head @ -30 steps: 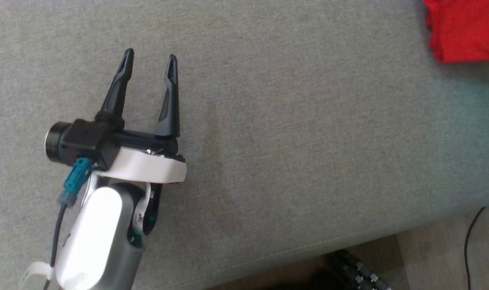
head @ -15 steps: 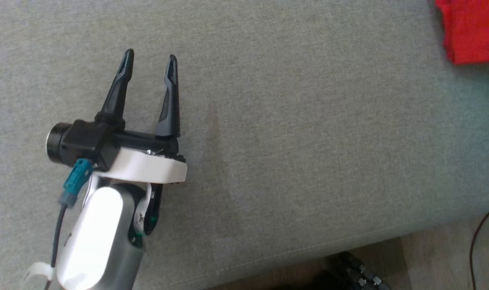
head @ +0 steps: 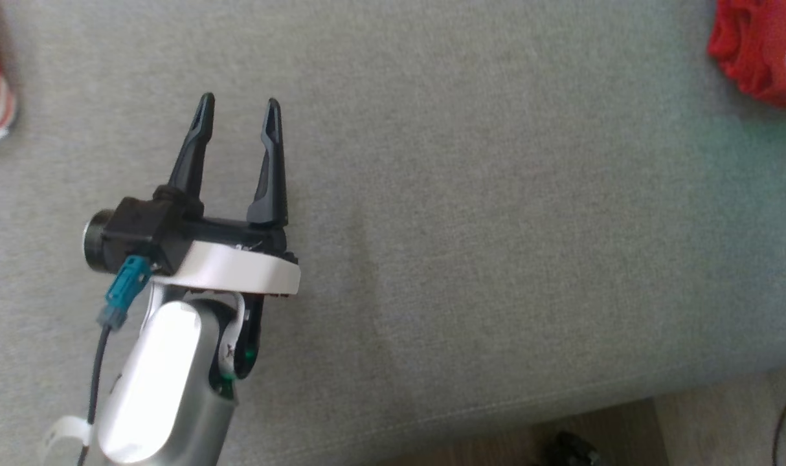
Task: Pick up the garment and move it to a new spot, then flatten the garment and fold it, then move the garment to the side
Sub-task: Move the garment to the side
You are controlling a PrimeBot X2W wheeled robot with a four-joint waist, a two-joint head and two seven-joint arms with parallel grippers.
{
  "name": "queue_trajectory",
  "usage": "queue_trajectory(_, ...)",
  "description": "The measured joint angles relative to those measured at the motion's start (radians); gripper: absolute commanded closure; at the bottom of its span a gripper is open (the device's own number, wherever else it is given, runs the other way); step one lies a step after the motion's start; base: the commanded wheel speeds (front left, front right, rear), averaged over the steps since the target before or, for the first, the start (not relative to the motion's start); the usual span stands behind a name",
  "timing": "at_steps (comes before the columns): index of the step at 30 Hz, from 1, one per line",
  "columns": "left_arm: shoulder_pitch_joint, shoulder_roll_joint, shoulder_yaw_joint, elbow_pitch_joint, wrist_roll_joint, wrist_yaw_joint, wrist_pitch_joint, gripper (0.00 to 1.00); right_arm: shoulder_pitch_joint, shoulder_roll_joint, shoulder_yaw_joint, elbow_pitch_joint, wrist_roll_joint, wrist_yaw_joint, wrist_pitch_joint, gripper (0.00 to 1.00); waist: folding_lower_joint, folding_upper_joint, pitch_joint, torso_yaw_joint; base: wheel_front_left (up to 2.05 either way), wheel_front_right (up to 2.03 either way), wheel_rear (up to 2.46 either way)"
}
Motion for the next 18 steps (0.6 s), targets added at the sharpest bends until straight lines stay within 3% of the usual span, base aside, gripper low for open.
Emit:
queue_trajectory(6, 0.015, -0.012, 0.01, 0.064, -0.033, 0.002, -0.026, 0.0, 0.037, 0.029, 0.109, -0.044, 0.085, 0.0, -0.07, 0.0, 0.0, 0.0, -0.085, 0.031, 0.0, 0.0, 0.0)
queue_trajectory(9, 0.06, -0.023, 0.036, 0.113, -0.049, 0.01, -0.037, 0.0, 0.134, 0.05, 0.172, -0.088, 0.14, 0.0, -0.114, 0.0, 0.0, 0.0, -0.158, 0.058, 0.0, 0.0, 0.0)
queue_trajectory(18, 0.186, -0.031, 0.094, 0.169, -0.063, 0.017, -0.04, 0.0, 0.462, 0.159, 0.164, -0.251, 0.182, 0.0, -0.218, 0.0, -0.0001, 0.0, -0.325, 0.131, 0.0, 0.0, 0.0)
